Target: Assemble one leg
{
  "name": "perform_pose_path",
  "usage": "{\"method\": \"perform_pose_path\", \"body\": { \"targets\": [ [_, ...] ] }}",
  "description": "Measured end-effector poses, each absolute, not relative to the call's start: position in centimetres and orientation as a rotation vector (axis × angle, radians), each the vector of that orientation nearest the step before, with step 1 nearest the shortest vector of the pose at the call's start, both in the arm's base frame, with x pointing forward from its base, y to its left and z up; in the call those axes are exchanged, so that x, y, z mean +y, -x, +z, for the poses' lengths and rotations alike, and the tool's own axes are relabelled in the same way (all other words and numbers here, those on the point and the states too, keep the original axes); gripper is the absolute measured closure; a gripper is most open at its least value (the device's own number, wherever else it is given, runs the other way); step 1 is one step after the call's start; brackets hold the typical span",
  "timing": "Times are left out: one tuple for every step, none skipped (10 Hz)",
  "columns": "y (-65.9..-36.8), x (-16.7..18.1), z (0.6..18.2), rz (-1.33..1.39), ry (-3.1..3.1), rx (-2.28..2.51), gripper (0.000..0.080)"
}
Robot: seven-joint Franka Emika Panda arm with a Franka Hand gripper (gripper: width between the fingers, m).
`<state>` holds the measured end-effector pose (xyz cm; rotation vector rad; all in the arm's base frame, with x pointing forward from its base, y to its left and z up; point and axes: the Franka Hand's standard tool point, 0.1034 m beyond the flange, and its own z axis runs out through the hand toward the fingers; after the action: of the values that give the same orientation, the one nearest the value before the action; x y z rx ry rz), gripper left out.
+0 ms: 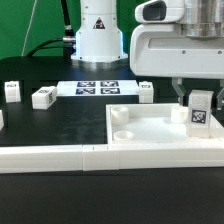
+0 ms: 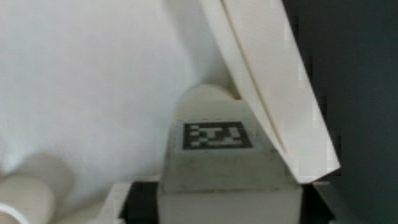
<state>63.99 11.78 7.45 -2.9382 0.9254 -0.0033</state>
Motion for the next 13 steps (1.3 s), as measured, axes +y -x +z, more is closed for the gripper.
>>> {"method": "perform_pose_path", "body": {
  "targets": [
    [-63.97,11.80,7.36,0.002,2.867,1.114,0.0506],
    [-63.93,11.78,7.33,-0.001,2.787,1.293,0.0506],
    [-63.92,11.72,7.33,0.008,2.704,1.451,0.0506],
    [-63.89,11.67,7.33,0.022,2.629,1.569,0.0506],
    [-63.83,11.67,7.31,0.047,2.493,1.755,0.0506],
    [-63.81,11.68,7.30,0.067,2.382,1.894,0.0506],
    [-63.82,11.68,7.26,0.095,2.251,2.026,0.0506],
    [-63.85,11.70,7.26,0.121,2.137,2.128,0.0506],
    [-63.88,11.84,7.27,0.139,1.996,2.257,0.0506],
    [-63.93,11.84,7.31,0.144,1.901,2.340,0.0506],
    [-63.96,11.83,7.33,0.147,1.836,2.394,0.0506],
    [-64.03,11.69,7.40,0.153,1.706,2.495,0.0506],
    [-64.02,11.33,7.45,0.153,1.675,2.527,0.0506]
  ]
}}
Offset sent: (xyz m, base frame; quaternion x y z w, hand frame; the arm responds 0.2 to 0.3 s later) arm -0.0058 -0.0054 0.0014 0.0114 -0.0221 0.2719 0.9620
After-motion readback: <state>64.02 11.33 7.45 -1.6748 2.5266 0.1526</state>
